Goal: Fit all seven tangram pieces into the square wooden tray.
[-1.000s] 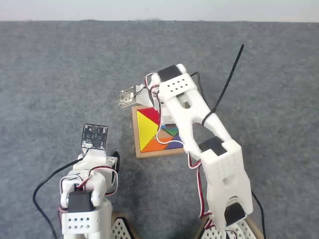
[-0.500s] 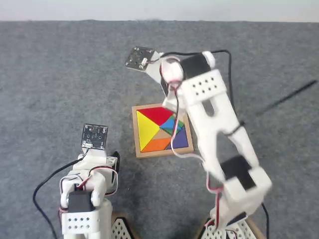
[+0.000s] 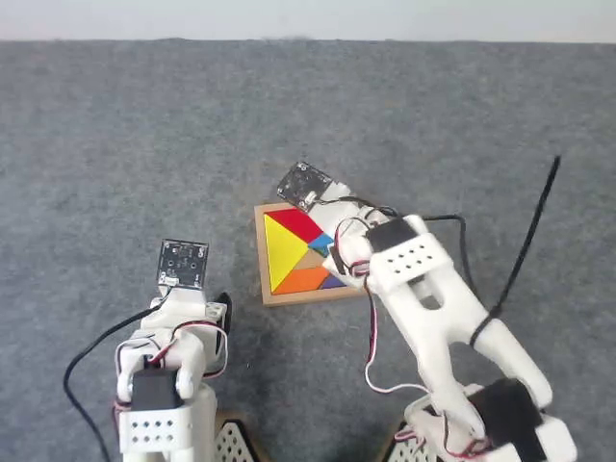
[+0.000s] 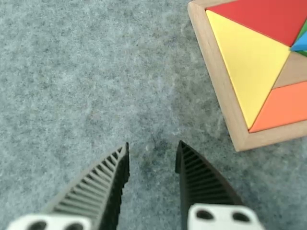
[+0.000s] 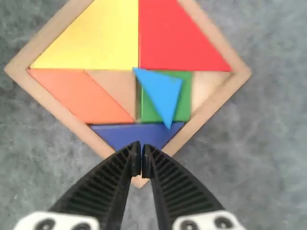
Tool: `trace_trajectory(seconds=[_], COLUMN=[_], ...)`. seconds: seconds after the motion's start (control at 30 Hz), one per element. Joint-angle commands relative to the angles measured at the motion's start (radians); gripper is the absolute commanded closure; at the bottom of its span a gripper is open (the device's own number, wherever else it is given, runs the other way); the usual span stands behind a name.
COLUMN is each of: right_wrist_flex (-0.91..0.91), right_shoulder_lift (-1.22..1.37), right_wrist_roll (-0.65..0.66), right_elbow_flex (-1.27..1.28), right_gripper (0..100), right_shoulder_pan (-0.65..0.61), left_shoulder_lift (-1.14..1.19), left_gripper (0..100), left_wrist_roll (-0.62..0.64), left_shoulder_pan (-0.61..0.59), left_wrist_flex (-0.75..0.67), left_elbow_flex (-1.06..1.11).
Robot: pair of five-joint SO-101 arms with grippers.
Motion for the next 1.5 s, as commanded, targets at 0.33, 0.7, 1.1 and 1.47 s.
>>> trace_trajectory(seconds=[0.33,0.7,1.1,1.47], right_wrist_flex=[-0.077,-0.07,-0.067,-0.018], right_shoulder_lift=[0.266,0.415,0.544,0.453], right_wrist_roll=[-0.015,-0.008,-0.006,-0.071], right_elbow_flex=[-0.132,-0.304,-0.468,-0.54], right_gripper=[99.1,99.1,99.1,99.1], right_shoulder_pan=[-0.013,0.077,0.116,0.107], left_shoulder_lift=[-0.028,-0.028,-0.028,-0.028], left_gripper=[85,85,85,85], left_wrist_roll=[-0.006,-0.006,-0.006,-0.006], left_shoulder_pan=[0.003,0.003,0.003,0.003], left_wrist_flex=[0.009,0.009,0.009,0.009], left_elbow_flex=[-0.008,-0.008,-0.008,-0.008])
